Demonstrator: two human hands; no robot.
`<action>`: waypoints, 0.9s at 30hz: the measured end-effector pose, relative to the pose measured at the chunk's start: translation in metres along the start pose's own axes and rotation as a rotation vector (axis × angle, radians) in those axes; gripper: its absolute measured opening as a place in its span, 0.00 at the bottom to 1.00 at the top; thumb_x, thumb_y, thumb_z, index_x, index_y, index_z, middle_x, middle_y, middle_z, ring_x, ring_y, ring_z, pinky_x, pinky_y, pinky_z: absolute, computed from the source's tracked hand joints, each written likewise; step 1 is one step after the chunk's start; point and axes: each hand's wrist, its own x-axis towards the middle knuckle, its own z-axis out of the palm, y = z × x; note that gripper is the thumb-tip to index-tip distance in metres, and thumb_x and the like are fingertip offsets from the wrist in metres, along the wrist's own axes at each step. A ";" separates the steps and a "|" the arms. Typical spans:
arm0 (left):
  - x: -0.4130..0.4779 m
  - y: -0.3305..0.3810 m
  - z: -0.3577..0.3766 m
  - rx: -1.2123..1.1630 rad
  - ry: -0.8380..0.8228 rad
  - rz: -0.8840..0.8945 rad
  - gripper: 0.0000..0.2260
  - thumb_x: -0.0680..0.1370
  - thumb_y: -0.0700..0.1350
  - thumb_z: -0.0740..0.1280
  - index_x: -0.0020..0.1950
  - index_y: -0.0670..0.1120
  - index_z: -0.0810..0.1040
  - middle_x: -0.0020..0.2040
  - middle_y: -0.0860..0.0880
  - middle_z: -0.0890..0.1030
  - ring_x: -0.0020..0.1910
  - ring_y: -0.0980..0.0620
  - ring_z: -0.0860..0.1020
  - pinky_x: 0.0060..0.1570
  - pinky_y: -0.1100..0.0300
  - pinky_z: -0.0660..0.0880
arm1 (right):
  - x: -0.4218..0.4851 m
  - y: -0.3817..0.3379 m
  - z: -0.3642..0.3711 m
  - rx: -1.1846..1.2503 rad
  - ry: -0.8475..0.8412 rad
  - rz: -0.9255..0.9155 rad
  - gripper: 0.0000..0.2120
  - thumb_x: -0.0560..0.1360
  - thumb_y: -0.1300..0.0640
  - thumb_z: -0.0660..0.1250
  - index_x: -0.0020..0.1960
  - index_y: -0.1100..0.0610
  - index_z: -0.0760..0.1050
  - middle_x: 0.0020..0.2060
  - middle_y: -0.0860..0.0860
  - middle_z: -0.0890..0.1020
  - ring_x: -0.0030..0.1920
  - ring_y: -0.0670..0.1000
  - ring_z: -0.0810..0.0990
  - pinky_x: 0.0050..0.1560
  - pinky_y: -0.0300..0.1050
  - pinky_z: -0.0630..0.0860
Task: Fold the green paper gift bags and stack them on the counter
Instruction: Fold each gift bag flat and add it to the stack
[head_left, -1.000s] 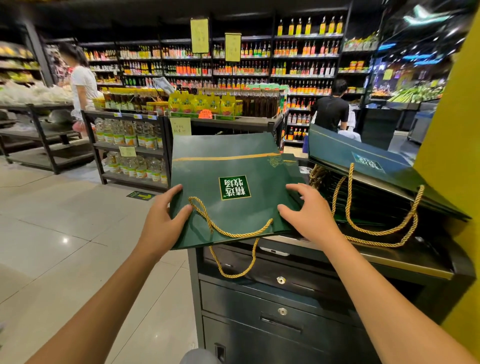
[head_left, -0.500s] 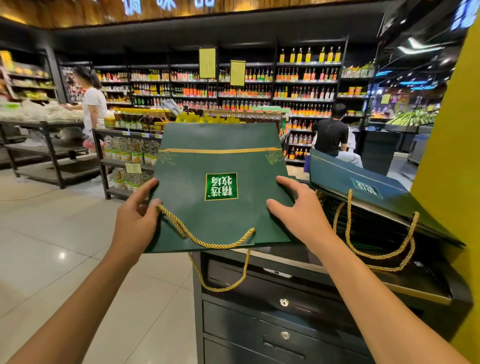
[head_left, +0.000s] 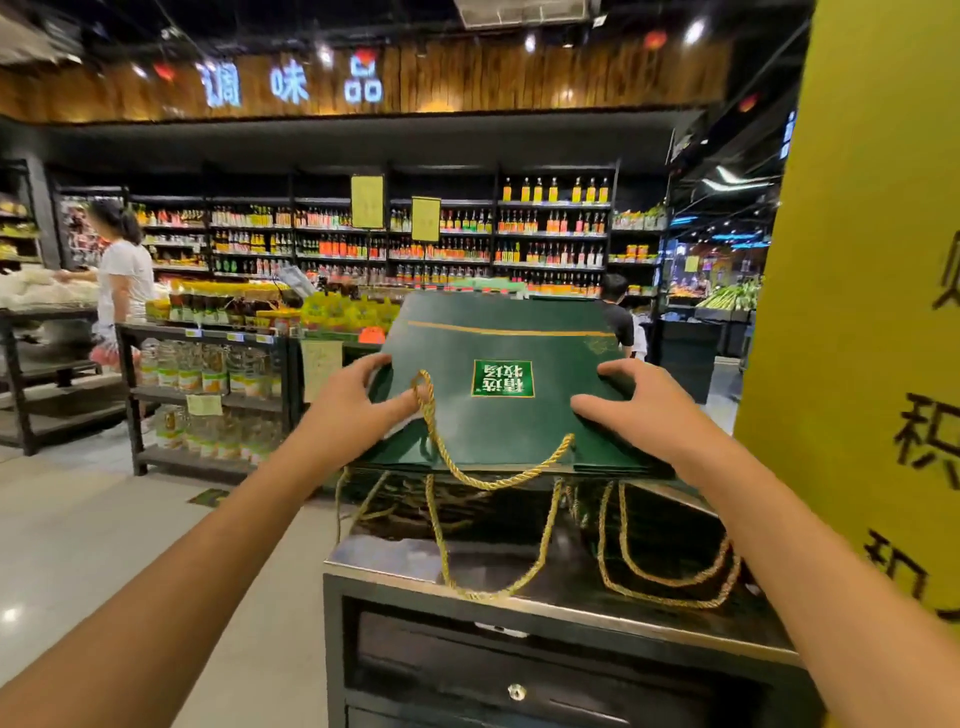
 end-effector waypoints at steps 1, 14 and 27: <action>0.008 0.006 0.014 0.003 -0.037 0.005 0.36 0.74 0.58 0.73 0.78 0.48 0.66 0.69 0.54 0.72 0.65 0.55 0.71 0.56 0.65 0.71 | 0.002 0.009 -0.010 -0.037 0.004 0.037 0.33 0.75 0.45 0.74 0.75 0.53 0.69 0.72 0.50 0.73 0.65 0.51 0.75 0.62 0.46 0.72; 0.070 0.041 0.173 0.133 -0.346 0.024 0.41 0.76 0.66 0.68 0.80 0.44 0.63 0.79 0.46 0.67 0.76 0.45 0.67 0.73 0.49 0.67 | 0.023 0.121 -0.070 -0.310 0.123 0.368 0.26 0.78 0.51 0.73 0.70 0.62 0.73 0.69 0.58 0.76 0.68 0.57 0.75 0.67 0.50 0.70; 0.089 0.043 0.205 0.476 -0.579 0.062 0.33 0.80 0.67 0.61 0.79 0.49 0.64 0.79 0.43 0.64 0.78 0.41 0.61 0.75 0.47 0.62 | 0.049 0.156 -0.049 -0.606 0.034 0.153 0.24 0.83 0.46 0.62 0.74 0.57 0.70 0.70 0.56 0.76 0.70 0.58 0.73 0.68 0.54 0.72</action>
